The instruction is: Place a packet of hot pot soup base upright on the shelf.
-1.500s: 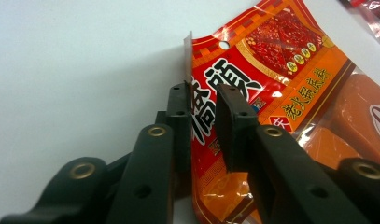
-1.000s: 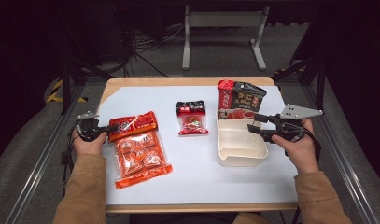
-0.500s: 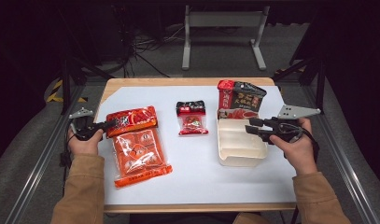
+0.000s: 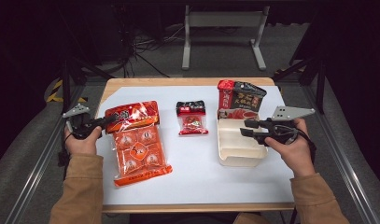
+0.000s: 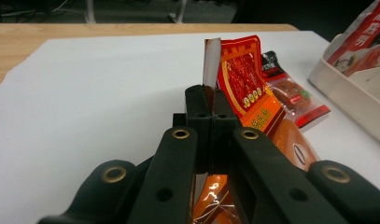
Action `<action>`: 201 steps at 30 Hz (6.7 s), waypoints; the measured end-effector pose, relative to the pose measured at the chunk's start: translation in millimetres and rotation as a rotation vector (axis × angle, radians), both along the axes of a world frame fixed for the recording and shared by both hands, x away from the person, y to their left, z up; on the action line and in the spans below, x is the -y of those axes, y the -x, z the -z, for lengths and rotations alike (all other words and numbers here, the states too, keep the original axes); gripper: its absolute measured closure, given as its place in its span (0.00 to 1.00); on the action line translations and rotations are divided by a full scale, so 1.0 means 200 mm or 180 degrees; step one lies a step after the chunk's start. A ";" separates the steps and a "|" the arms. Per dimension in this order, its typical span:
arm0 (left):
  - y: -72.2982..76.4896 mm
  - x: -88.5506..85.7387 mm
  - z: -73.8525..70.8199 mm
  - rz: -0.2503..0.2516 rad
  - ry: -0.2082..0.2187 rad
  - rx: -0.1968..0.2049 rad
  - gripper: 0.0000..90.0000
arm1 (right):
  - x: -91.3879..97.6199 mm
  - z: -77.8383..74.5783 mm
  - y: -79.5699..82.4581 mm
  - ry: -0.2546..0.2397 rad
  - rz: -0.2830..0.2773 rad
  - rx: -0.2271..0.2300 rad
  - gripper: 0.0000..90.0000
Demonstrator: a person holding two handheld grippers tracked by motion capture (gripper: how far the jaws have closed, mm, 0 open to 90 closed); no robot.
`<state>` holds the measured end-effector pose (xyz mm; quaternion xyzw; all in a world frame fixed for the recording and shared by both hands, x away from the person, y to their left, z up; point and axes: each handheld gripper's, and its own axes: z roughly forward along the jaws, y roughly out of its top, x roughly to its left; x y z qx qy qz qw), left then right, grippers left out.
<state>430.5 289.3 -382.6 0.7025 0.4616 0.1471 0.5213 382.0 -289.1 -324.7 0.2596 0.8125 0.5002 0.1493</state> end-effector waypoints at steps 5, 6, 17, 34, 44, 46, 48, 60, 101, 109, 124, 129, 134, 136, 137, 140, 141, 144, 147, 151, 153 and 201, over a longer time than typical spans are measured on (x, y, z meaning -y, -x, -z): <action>0.03 0.02 -0.05 0.0058 0.0060 0.0122 1.00 | -0.02 -0.01 0.01 0.0025 -0.0025 0.0041 0.63; 0.04 0.03 -0.07 0.0069 0.0062 0.0152 1.00 | -0.02 -0.01 0.01 0.0026 -0.0036 0.0039 0.63; 0.14 0.11 -0.24 0.0311 0.0049 0.0507 1.00 | -0.09 -0.03 0.03 0.0053 -0.0108 0.0040 0.67; 0.30 0.26 -0.42 0.0765 0.0068 0.1021 1.00 | -0.16 -0.04 0.07 0.0043 -0.0241 0.0067 0.67; 0.38 0.34 -0.49 0.1001 0.0112 0.1219 1.00 | -0.21 -0.04 0.07 -0.0035 -0.0361 0.0081 0.65; 0.39 0.35 -0.50 0.1051 0.0113 0.1249 1.00 | -0.23 -0.04 0.07 -0.0055 -0.0380 0.0087 0.64; 0.40 0.37 -0.51 0.1081 0.0111 0.1285 1.00 | -0.24 -0.04 0.06 -0.0073 -0.0394 0.0097 0.61; 0.42 0.41 -0.55 0.1171 0.0157 0.1399 1.00 | -0.39 -0.05 0.03 -0.0118 -0.0417 0.0188 0.39; 0.50 0.63 -0.60 0.1700 0.0235 0.1522 1.00 | -0.73 0.08 0.01 0.0015 -0.0997 0.0356 0.26; 0.51 0.63 -0.60 0.1691 0.0224 0.1574 1.00 | -0.74 0.09 0.01 0.0025 -0.1057 0.0313 0.33; 0.51 0.62 -0.60 0.1675 0.0299 0.1573 1.00 | -0.73 0.10 0.01 -0.0198 -0.1354 0.0163 0.58; 0.51 0.62 -0.60 0.1675 0.0291 0.1572 1.00 | -0.74 0.09 0.01 -0.0258 -0.1466 0.0143 0.70; 0.50 0.60 -0.60 0.1642 0.0323 0.1577 1.00 | -0.75 0.07 0.03 -0.0184 -0.1500 0.0248 0.77; 0.50 0.60 -0.59 0.1645 0.0329 0.1581 1.00 | -0.75 0.06 0.04 -0.0142 -0.1516 0.0279 0.78; 0.49 0.59 -0.59 0.1638 0.0335 0.1571 1.00 | -0.74 0.06 0.04 -0.0126 -0.1524 0.0277 0.78; 0.49 0.59 -0.59 0.1641 0.0347 0.1549 1.00 | -0.74 0.05 0.04 -0.0097 -0.1529 0.0263 0.78; 0.48 0.59 -0.58 0.1651 0.0350 0.1539 1.00 | -0.73 0.04 0.04 -0.0070 -0.1528 0.0253 0.78; 0.47 0.59 -0.58 0.1658 0.0390 0.1509 1.00 | -0.72 0.03 0.05 -0.0017 -0.1505 0.0230 0.78; 0.46 0.59 -0.57 0.1676 0.0411 0.1487 1.00 | -0.71 0.02 0.05 0.0004 -0.1496 0.0207 0.78; 0.46 0.59 -0.57 0.1694 0.0424 0.1455 0.99 | -0.69 0.00 0.05 0.0033 -0.1503 0.0156 0.78; 0.45 0.59 -0.57 0.1687 0.0424 0.1454 0.97 | -0.69 0.00 0.05 0.0033 -0.1506 0.0144 0.78; 0.28 0.46 -0.41 0.1092 0.0150 0.1048 0.45 | -0.36 -0.39 -0.02 0.0253 -0.0856 0.0013 0.78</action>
